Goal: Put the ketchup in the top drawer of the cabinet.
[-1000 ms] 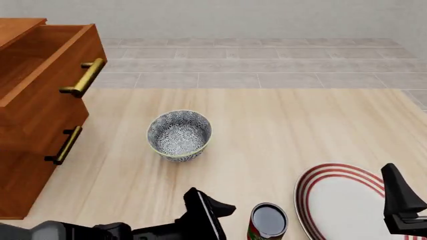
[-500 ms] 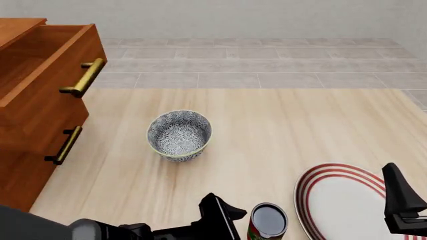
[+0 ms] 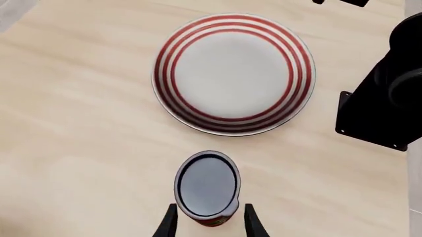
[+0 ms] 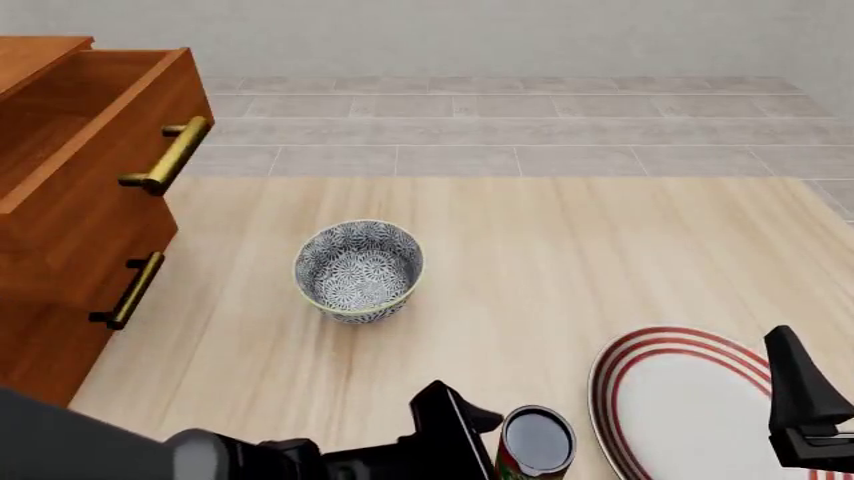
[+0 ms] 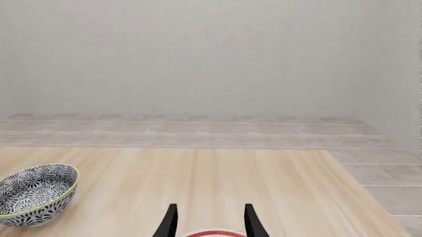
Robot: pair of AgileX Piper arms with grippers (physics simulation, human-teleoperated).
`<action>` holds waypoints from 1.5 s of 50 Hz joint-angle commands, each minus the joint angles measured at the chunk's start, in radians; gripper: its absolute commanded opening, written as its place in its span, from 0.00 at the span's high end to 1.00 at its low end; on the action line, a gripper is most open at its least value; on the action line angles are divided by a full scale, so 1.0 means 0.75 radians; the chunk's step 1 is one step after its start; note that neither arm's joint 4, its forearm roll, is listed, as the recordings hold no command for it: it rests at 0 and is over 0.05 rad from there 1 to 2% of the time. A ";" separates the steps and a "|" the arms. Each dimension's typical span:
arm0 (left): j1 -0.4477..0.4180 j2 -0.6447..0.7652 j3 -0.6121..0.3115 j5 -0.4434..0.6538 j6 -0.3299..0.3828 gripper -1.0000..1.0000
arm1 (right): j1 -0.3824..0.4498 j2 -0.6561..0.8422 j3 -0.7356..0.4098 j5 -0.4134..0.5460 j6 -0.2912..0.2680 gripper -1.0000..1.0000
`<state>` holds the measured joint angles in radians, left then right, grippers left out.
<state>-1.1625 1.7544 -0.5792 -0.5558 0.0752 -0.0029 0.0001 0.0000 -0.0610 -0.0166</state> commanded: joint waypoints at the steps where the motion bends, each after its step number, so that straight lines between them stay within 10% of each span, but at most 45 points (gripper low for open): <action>1: 0.000 0.011 -0.040 0.027 0.012 0.00 | 0.000 0.000 0.000 0.000 0.000 0.00; 60: 0.012 0.123 -0.158 0.046 0.027 0.00 | 0.000 0.000 0.000 0.000 0.000 0.00; 61: 0.036 0.093 -0.146 0.041 0.026 1.00 | 0.000 0.000 0.000 0.000 0.000 0.00; 75: 0.042 -0.051 -0.125 0.131 0.000 1.00 | 0.000 0.000 0.000 0.000 0.000 0.00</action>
<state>-1.1384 1.7849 -0.6824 -0.4911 0.0729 -0.0029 0.0001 0.0000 -0.0611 -0.0167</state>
